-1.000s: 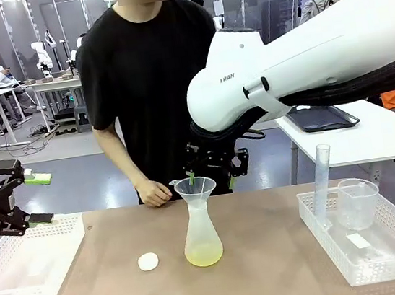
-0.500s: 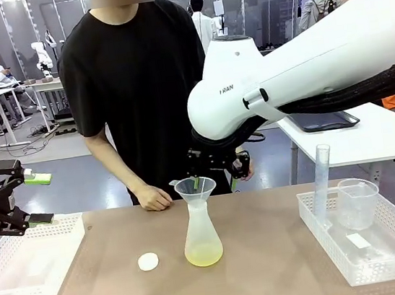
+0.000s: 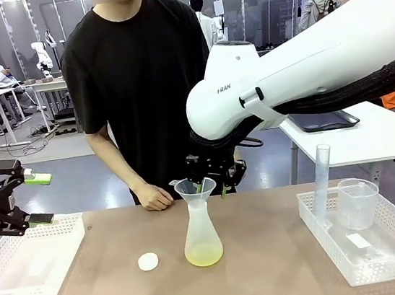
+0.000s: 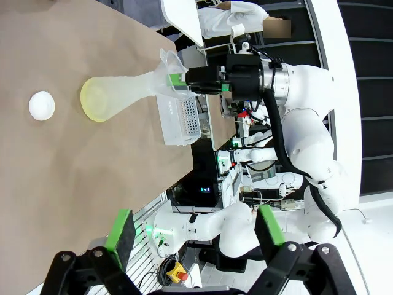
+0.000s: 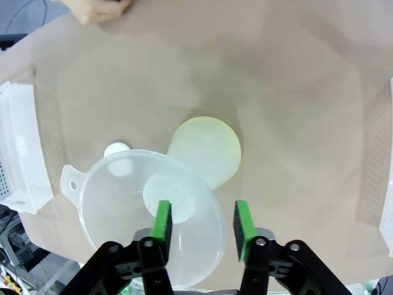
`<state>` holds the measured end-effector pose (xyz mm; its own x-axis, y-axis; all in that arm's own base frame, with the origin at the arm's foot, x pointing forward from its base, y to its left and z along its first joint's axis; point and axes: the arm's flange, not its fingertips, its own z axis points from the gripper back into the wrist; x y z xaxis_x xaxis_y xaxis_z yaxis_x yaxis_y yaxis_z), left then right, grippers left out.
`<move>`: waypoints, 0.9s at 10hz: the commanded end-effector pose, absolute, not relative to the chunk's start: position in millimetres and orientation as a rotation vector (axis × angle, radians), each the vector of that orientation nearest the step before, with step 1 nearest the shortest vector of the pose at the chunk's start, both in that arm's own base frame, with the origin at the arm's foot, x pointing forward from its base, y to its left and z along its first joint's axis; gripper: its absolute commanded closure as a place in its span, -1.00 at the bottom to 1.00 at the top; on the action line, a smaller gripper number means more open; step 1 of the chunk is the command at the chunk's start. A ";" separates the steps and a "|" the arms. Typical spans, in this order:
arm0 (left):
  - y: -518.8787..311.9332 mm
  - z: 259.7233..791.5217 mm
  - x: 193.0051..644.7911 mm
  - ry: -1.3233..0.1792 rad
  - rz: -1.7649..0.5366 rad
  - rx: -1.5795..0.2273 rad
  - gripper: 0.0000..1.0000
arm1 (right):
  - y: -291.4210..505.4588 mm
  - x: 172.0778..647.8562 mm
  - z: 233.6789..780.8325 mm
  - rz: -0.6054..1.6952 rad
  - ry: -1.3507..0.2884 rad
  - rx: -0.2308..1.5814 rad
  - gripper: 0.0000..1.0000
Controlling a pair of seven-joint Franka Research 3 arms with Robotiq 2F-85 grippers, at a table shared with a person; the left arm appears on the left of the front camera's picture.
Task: Prepare the solutions needed for the experiment.
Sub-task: Once the solution is in the Big flask , pick up the Plastic Funnel and place it back into the right Organizing basket.
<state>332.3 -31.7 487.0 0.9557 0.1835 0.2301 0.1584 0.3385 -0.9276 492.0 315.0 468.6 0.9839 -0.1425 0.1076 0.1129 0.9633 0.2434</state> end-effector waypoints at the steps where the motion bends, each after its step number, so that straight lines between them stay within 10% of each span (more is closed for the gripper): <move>1: -33.7 488.3 334.3 -0.323 0.014 -1.254 -1.00 | 315.8 493.6 468.1 -0.145 -0.100 0.276 0.30; 5: -33.7 488.3 334.3 -0.323 0.014 -1.254 -1.00 | 312.1 487.1 463.5 -0.199 -0.097 0.259 1.00; 9: -33.7 488.3 334.3 -0.323 0.014 -1.254 -1.00 | 312.3 488.4 462.1 -0.220 -0.082 0.267 1.00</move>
<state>332.3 -31.8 487.0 0.9557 0.1835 0.2301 0.1584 0.3385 -0.9276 492.3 314.0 470.0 0.9791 -0.1905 0.0711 0.1640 0.9466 0.2777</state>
